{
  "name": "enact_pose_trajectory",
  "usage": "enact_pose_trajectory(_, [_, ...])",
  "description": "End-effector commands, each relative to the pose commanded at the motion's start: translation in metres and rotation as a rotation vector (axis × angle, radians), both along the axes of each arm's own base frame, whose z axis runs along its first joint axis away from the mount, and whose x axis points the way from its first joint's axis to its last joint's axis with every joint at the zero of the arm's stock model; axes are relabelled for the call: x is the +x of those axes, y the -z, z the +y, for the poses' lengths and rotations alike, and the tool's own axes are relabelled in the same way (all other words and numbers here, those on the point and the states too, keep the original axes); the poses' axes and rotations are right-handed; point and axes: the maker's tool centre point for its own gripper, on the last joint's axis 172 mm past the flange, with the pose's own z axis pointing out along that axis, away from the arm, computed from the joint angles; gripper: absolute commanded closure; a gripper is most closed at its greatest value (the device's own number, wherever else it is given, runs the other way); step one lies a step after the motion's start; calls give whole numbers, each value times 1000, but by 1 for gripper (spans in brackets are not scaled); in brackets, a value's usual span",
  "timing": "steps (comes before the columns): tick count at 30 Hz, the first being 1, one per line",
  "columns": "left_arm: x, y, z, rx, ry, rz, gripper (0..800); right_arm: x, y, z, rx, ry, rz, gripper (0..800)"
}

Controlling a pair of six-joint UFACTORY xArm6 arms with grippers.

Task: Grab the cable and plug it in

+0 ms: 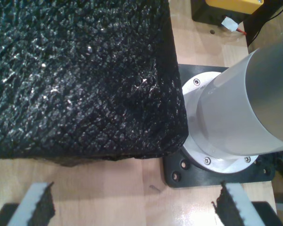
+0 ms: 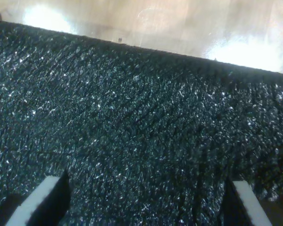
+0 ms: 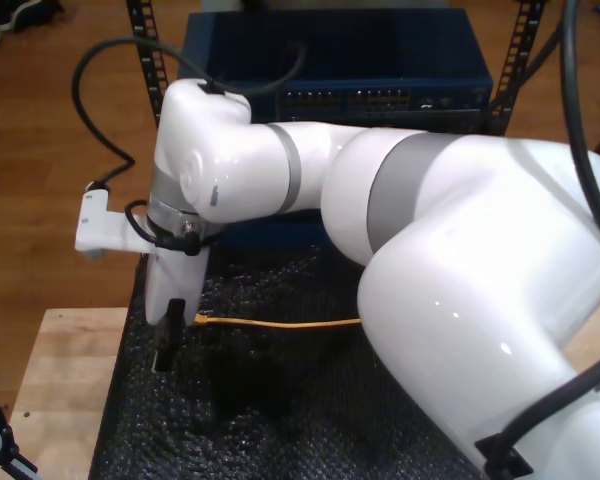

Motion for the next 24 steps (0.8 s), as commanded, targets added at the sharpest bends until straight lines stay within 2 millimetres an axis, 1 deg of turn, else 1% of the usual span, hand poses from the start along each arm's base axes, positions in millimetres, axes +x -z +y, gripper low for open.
enact_pose_trajectory(4, [0, 0, 0, 1, 1, -2, 0, -12, 7, -14, -23, -2, 15, 2])
enact_pose_trajectory(8, [1, 0, 1, 2, 1, -3, 0, -17, 15, -30, -58, -12, 12, 1])
enact_pose_trajectory(14, [1, -1, 1, 2, 4, -6, 0, -28, 15, -62, -79, 0, -13, 1])
enact_pose_trajectory(18, [2, -1, 1, 3, 3, -7, 0, -28, 14, -91, -83, 41, -13, 1])
enact_pose_trajectory(20, [1, -1, 1, 2, 2, -5, 0, -33, 15, -108, -91, 58, -5, 0])
enact_pose_trajectory(22, [1, -1, 1, 2, 2, -5, 0, -40, 17, -130, -104, 78, 0, 0])
enact_pose_trajectory(24, [1, 0, 1, 1, 2, -4, 0, -42, 17, -145, -105, 102, 3, 0])
